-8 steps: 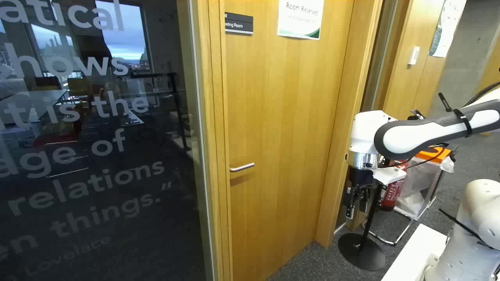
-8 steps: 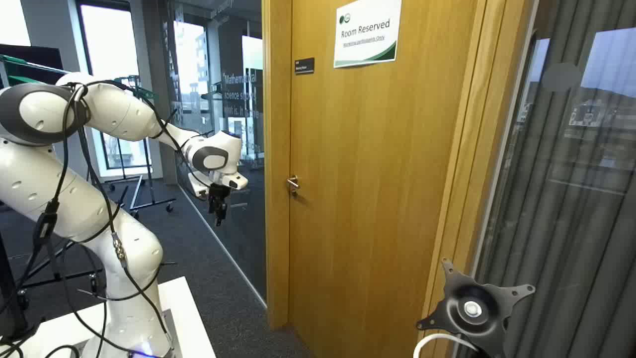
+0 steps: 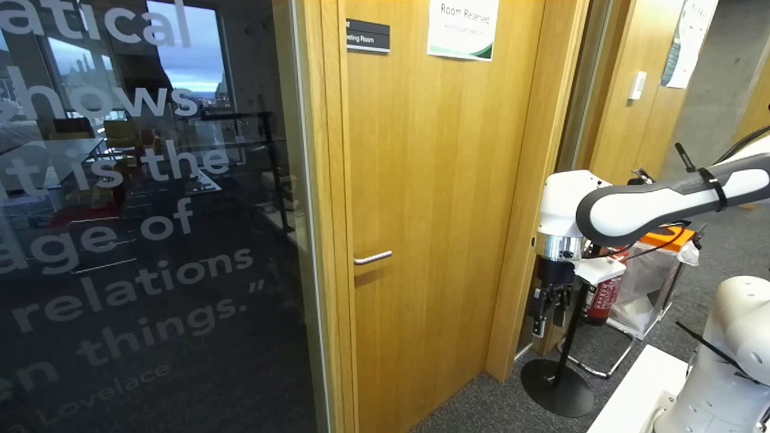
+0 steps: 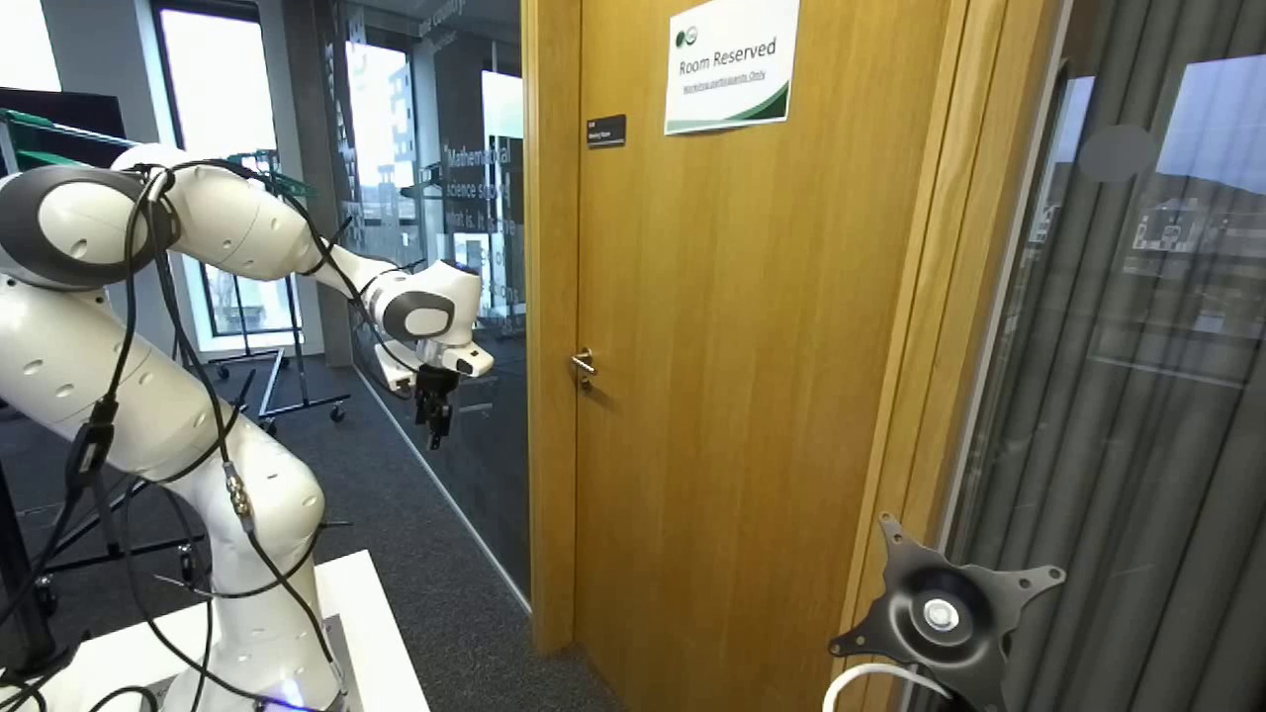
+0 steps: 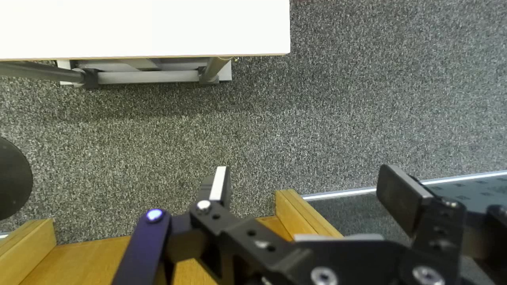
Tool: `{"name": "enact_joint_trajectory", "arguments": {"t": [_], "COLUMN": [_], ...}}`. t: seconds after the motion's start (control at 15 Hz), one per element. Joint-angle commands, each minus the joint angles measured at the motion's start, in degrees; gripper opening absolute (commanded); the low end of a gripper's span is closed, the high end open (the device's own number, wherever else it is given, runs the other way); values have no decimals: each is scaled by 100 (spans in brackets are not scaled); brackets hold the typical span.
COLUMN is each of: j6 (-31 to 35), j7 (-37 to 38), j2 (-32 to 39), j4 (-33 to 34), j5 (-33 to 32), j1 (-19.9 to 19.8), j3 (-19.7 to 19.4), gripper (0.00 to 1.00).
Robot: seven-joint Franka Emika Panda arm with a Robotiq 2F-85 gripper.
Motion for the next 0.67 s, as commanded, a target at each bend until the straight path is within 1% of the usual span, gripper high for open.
{"name": "enact_joint_trajectory", "arguments": {"t": [0.0, 0.2, 0.27, 0.33, 0.4, 0.6], "j6": [-18, -18, 119, 366, 775, 1986], "j7": [-15, -15, 66, 221, 342, 990], "j2": [-5, -5, 19, 67, 171, 735], "j4": [7, 7, -9, -11, 31, 306], "j5": [14, 14, -151, -481, -665, -791], "j1": [-35, -35, -105, -244, -344, -573], "j3": [28, 28, 124, 293, 397, 557], "gripper": [100, 100, 100, 100, 100, 100]}}
